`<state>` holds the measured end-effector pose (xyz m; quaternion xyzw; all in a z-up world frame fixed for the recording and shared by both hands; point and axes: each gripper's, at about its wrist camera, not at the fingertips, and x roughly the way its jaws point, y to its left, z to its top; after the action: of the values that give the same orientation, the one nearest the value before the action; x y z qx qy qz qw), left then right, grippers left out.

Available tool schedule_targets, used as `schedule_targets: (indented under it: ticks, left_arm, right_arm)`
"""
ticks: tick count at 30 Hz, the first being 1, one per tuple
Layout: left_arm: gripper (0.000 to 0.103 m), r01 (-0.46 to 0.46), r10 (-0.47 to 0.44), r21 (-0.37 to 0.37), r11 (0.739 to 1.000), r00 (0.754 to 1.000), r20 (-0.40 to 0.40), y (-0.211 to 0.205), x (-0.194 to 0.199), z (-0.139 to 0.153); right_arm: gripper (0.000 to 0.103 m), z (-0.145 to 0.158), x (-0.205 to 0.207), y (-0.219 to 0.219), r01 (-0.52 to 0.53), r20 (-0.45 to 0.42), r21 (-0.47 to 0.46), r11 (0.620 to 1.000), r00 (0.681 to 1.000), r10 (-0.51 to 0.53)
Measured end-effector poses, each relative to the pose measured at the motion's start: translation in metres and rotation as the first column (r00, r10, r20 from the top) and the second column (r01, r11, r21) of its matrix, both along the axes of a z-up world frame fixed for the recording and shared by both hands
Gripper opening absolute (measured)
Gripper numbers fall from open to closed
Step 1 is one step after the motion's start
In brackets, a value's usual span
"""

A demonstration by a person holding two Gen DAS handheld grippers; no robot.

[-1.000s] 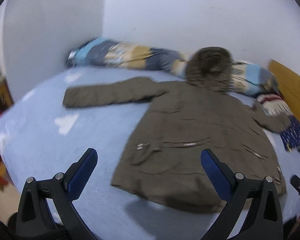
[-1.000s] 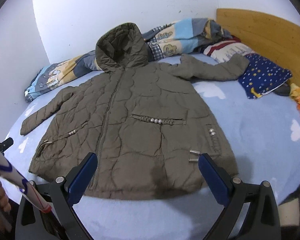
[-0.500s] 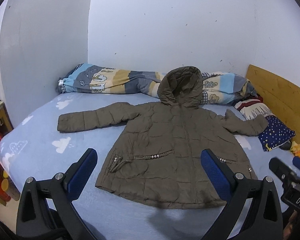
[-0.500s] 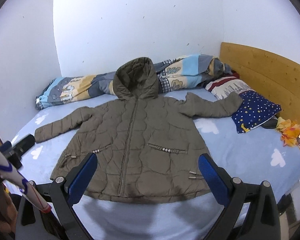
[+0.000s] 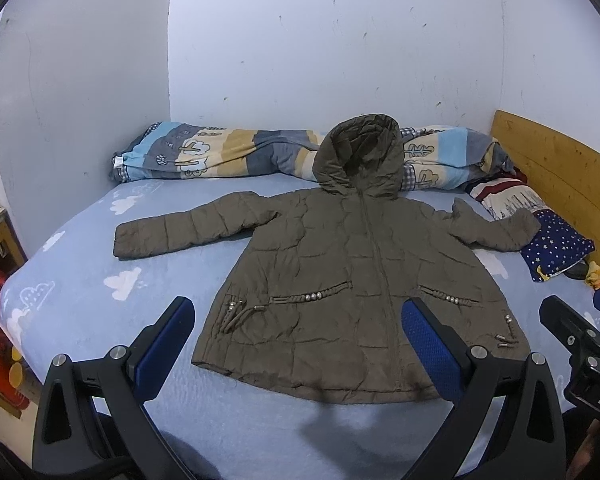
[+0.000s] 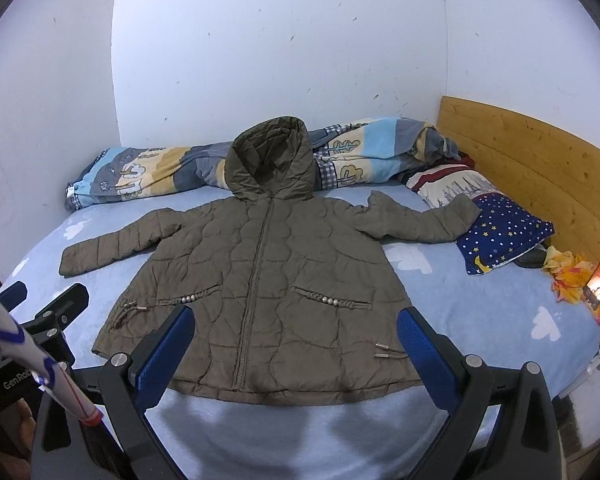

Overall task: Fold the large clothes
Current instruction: 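Move both tools over the spread olive hooded jacket, then grasp the sleeve cuff near the star pillow with the right gripper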

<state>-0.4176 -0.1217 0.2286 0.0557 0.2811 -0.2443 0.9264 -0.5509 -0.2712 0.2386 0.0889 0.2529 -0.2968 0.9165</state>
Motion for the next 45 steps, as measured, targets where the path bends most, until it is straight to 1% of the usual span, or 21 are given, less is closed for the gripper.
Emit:
schedule_targets:
  ticks: [20, 27, 35, 39, 41, 43, 44, 45]
  left_arm:
    - [0.103, -0.005, 0.005, 0.019, 1.000, 1.000, -0.008, -0.001, 0.004, -0.009]
    - [0.103, -0.006, 0.006, 0.025, 1.000, 1.000, 0.002, 0.000, 0.005, -0.009]
    - [0.103, 0.006, -0.006, 0.040, 0.999, 1.000, 0.004, -0.008, 0.006, -0.015]
    - [0.103, 0.053, -0.053, 0.054, 0.997, 0.999, -0.010, -0.030, 0.024, -0.016]
    - [0.103, 0.064, -0.063, 0.044, 0.997, 0.998, -0.012, -0.045, 0.046, -0.013]
    - [0.103, 0.074, -0.073, 0.037, 0.997, 0.997, -0.036, -0.058, 0.068, -0.010]
    - [0.103, 0.079, -0.078, 0.025, 0.997, 0.995, -0.062, -0.069, 0.089, -0.010]
    - [0.103, 0.081, -0.079, 0.022, 0.996, 0.994, -0.073, -0.076, 0.100, -0.010]
  right_arm:
    - [0.103, -0.010, 0.005, -0.002, -0.003, -0.021, 0.022, 1.000, 1.000, 0.004]
    - [0.103, -0.012, 0.005, -0.003, -0.005, -0.024, 0.027, 1.000, 1.000, 0.006]
    - [0.103, -0.014, 0.005, -0.008, -0.002, -0.026, 0.035, 0.999, 1.000, 0.002]
    - [0.103, -0.023, 0.006, -0.022, 0.013, -0.042, 0.059, 0.998, 0.999, -0.011]
    - [0.103, -0.030, 0.008, -0.035, 0.011, -0.059, 0.082, 0.997, 0.998, -0.006]
    - [0.103, -0.038, 0.009, -0.056, 0.035, -0.072, 0.108, 0.993, 0.997, -0.027]
    - [0.103, -0.042, 0.010, -0.066, 0.043, -0.072, 0.128, 0.991, 0.997, -0.034]
    - [0.103, -0.046, 0.012, -0.078, 0.046, -0.072, 0.162, 0.986, 0.997, -0.034]
